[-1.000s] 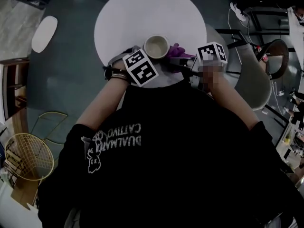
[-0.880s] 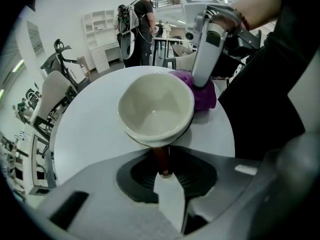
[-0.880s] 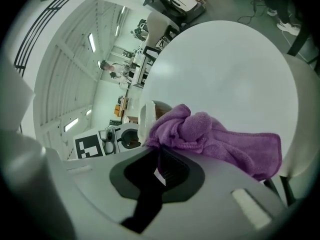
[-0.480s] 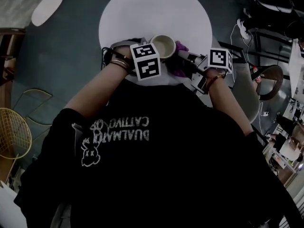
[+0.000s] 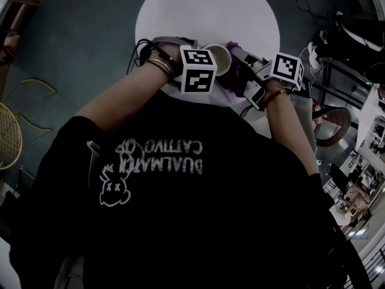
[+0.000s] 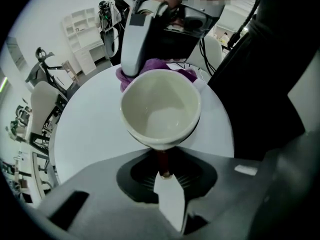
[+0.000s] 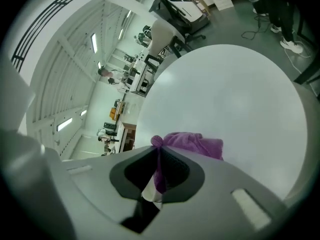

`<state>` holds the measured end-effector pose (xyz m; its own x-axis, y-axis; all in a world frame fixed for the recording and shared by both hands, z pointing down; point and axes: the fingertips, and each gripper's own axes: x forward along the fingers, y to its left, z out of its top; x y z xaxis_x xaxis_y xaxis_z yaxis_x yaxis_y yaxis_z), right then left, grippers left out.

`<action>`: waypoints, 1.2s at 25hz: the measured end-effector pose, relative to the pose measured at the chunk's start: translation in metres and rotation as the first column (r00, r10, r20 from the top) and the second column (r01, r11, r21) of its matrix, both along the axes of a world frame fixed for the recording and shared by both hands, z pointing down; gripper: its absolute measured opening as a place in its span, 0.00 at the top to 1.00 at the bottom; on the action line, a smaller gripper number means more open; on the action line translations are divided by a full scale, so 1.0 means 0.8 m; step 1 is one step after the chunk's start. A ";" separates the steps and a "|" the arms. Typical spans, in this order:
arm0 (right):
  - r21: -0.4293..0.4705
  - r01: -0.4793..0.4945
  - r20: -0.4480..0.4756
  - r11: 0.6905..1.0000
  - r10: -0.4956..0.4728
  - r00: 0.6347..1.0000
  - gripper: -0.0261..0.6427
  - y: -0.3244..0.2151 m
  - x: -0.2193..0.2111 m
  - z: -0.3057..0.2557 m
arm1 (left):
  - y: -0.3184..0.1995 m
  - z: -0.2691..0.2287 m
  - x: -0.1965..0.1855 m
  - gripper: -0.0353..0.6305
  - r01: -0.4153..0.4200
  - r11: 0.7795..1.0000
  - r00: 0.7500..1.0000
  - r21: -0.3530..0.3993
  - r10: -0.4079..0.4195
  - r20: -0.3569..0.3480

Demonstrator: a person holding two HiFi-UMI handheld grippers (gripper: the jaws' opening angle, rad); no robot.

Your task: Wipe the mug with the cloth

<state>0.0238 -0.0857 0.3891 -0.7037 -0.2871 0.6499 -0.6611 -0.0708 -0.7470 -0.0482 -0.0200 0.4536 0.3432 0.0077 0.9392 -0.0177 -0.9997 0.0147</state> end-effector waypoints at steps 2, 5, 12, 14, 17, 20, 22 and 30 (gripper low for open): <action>-0.009 0.011 -0.011 1.000 -0.012 1.000 0.92 -0.006 -0.001 0.005 | 0.000 0.002 0.003 0.85 0.033 0.999 0.999 -0.020 -0.034 -0.010; -0.022 0.018 -0.021 1.000 -0.018 1.000 0.92 -0.012 -0.006 0.006 | -0.001 -0.002 0.003 0.85 0.049 0.998 0.999 -0.027 -0.049 -0.020; 0.013 0.177 -0.153 0.984 -0.173 0.973 0.92 -0.047 -0.036 -0.005 | -0.029 -0.015 -0.004 0.85 0.062 0.998 0.998 -0.033 -0.062 -0.010; 0.032 0.249 -0.222 0.968 -0.236 0.946 0.92 -0.050 -0.040 -0.006 | -0.031 -0.017 0.002 0.85 0.080 0.996 0.997 -0.040 -0.080 -0.021; 0.051 0.342 -0.318 0.938 -0.310 0.896 0.92 -0.057 -0.070 -0.007 | -0.039 -0.020 -0.014 0.85 0.133 0.988 0.989 -0.074 -0.137 -0.053; 0.071 0.411 -0.396 0.909 -0.352 0.848 0.93 -0.052 -0.106 0.001 | -0.031 -0.012 -0.040 0.85 0.176 0.980 0.979 -0.094 -0.184 -0.084; 0.077 0.469 -0.436 0.880 -0.393 0.809 0.93 -0.045 -0.120 0.005 | -0.026 -0.007 -0.047 0.85 0.187 0.979 0.976 -0.087 -0.195 -0.094; 0.012 0.748 -0.526 0.664 -0.631 0.569 0.93 -0.001 -0.163 0.012 | -0.026 -0.014 -0.040 0.84 0.177 0.980 0.975 -0.096 -0.187 -0.117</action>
